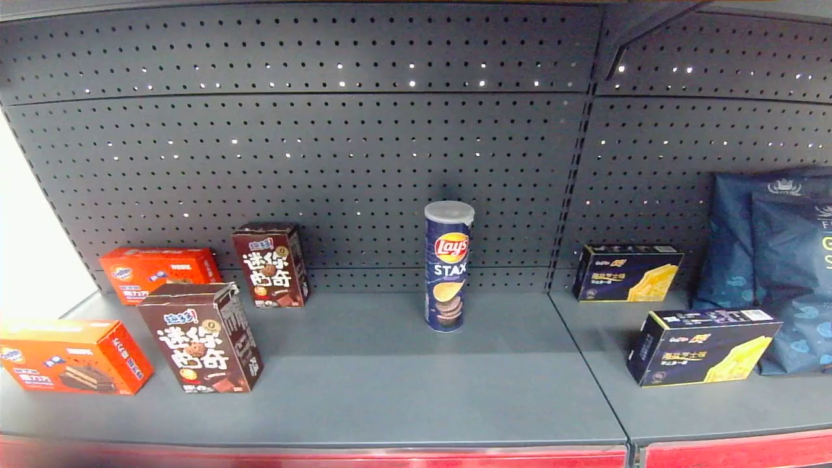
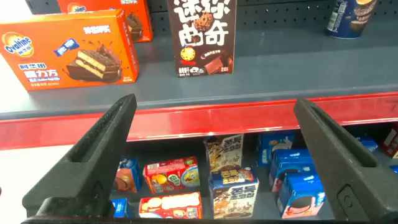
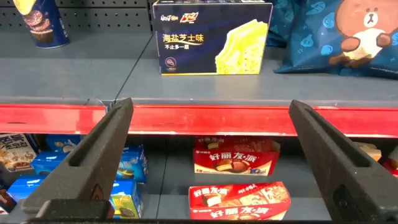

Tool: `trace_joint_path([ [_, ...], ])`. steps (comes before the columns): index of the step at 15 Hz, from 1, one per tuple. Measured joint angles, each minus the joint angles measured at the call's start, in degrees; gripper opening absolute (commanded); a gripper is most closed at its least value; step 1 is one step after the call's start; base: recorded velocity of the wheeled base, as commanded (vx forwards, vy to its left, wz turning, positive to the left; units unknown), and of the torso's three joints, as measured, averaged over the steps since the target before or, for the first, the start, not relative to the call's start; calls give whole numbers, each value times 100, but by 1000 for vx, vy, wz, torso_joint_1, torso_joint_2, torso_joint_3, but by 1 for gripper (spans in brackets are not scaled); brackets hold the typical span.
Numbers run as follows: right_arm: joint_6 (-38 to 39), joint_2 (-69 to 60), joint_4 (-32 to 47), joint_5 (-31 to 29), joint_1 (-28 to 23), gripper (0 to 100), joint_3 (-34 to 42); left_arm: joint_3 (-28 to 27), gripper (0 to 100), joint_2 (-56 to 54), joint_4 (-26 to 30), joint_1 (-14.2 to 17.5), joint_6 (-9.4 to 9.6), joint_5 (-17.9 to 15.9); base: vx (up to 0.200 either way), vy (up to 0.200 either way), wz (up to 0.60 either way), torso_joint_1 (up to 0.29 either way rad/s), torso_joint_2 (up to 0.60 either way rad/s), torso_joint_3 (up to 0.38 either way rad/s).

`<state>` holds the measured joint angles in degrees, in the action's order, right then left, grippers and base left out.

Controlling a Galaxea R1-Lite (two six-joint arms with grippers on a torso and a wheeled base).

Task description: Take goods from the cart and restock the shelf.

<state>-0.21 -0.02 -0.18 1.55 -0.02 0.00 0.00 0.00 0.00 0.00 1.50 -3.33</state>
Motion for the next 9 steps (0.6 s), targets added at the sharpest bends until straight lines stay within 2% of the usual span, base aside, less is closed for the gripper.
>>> trace_joint_path([
  [9, 2, 0, 2, -7, -5, 100, 0, 0, 100, 0, -2, 0, 0, 0, 0, 0, 600, 3, 6, 3],
])
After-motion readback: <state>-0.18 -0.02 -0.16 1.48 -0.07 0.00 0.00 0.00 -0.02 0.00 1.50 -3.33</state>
